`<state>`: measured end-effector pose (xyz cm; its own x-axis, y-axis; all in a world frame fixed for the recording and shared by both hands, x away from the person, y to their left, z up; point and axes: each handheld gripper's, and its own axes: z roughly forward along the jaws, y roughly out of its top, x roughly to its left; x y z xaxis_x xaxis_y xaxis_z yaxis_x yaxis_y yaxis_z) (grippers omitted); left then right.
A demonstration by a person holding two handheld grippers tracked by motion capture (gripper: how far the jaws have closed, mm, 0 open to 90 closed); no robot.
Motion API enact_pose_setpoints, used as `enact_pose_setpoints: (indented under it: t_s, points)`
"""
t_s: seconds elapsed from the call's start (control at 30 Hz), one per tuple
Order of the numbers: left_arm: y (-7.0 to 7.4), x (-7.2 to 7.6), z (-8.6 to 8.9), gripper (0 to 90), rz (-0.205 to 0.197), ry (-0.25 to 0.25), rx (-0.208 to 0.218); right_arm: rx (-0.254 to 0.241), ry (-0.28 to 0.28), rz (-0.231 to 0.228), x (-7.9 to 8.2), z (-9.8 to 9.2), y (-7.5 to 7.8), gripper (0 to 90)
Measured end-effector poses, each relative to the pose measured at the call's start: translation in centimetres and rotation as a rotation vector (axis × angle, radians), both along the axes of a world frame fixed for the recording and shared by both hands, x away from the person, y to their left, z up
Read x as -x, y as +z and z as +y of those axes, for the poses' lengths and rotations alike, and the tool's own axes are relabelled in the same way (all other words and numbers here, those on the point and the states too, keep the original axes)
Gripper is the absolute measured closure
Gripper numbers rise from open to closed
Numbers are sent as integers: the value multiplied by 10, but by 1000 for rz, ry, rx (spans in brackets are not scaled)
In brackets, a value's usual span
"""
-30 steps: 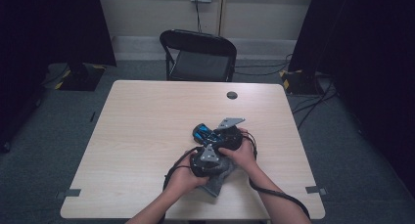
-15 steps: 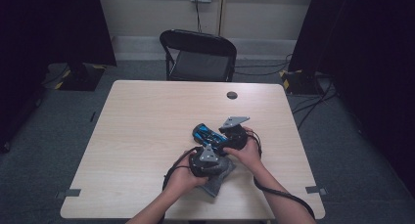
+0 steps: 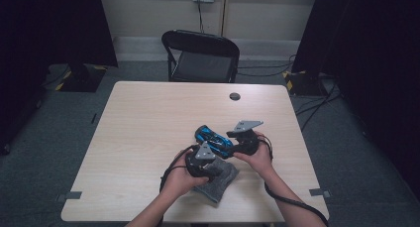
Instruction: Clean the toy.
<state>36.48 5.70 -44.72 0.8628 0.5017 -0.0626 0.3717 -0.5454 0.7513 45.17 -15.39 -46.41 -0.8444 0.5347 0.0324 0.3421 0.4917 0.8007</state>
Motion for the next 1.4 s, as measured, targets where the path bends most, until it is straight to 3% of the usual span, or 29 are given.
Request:
enact_pose_setpoints:
  t_s: [0.33,0.53,0.67,0.77,0.93,1.1,1.2,1.4]
  points:
    - [4,1,30,466,8,94,4,-46,106,0,27,-8,10,327]
    - [2,3,37,474,13,114,-17,-47,199,4,46,-5,11,343]
    - [0,0,40,477,12,132,-18,-16,250,0,56,0,6,360]
    - [1,-3,41,477,15,146,-11,-22,272,20,61,2,-1,372]
    - [5,-16,43,426,-19,192,17,-30,319,49,69,7,-13,383]
    - [4,-30,40,396,-17,204,43,24,334,57,74,12,-25,379]
    - [3,-40,36,353,-36,199,44,52,321,66,75,14,-30,383]
    - [-1,-61,23,297,-51,179,64,118,305,16,81,20,-31,405]
